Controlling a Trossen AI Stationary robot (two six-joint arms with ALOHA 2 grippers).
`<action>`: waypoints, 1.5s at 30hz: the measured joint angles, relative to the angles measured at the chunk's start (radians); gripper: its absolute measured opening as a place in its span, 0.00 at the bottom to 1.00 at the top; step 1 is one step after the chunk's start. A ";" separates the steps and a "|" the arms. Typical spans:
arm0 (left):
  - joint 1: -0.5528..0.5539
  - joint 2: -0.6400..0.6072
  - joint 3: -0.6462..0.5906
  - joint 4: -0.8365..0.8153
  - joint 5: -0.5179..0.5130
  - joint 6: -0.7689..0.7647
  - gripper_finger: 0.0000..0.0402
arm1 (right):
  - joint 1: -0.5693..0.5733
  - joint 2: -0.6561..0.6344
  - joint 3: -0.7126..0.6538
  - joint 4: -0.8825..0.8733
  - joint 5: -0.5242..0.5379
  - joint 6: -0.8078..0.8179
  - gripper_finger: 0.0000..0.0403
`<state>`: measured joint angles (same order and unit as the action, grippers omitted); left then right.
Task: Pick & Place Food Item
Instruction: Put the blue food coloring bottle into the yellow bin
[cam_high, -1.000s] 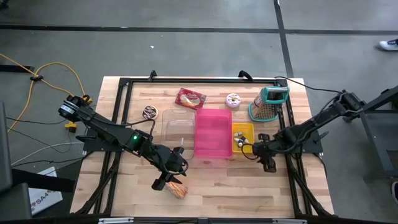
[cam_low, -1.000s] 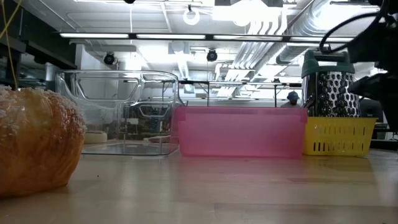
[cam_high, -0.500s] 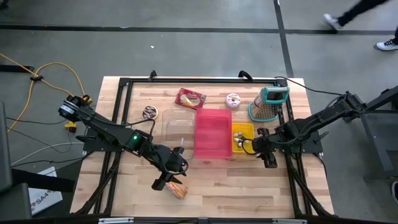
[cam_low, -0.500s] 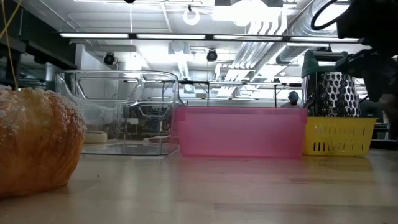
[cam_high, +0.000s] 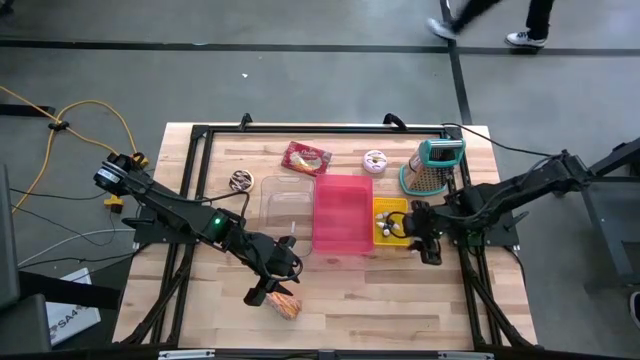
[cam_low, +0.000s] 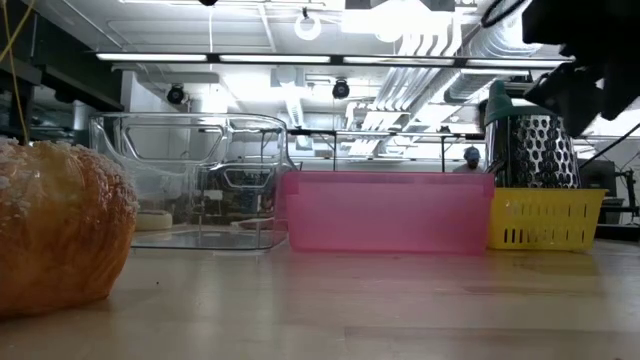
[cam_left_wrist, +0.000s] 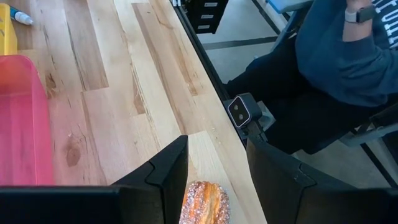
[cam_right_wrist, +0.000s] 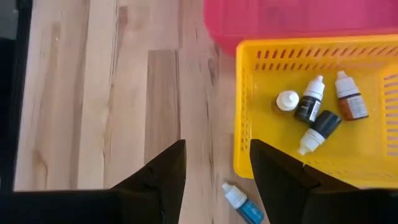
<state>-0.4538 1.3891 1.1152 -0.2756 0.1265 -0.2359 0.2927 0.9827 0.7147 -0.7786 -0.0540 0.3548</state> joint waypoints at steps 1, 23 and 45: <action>0.000 0.000 0.000 0.000 0.000 0.000 0.40 | 0.000 0.001 0.000 0.007 0.000 0.005 0.41; 0.000 0.000 0.000 0.000 0.000 0.000 0.40 | 0.005 0.058 0.000 -0.002 0.059 -0.409 0.41; 0.000 0.000 0.000 0.000 0.000 0.000 0.40 | 0.056 0.067 -0.001 -0.081 -0.049 -0.492 0.41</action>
<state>-0.4538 1.3891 1.1152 -0.2756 0.1264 -0.2359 0.3489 1.0501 0.7136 -0.8595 -0.1027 -0.1369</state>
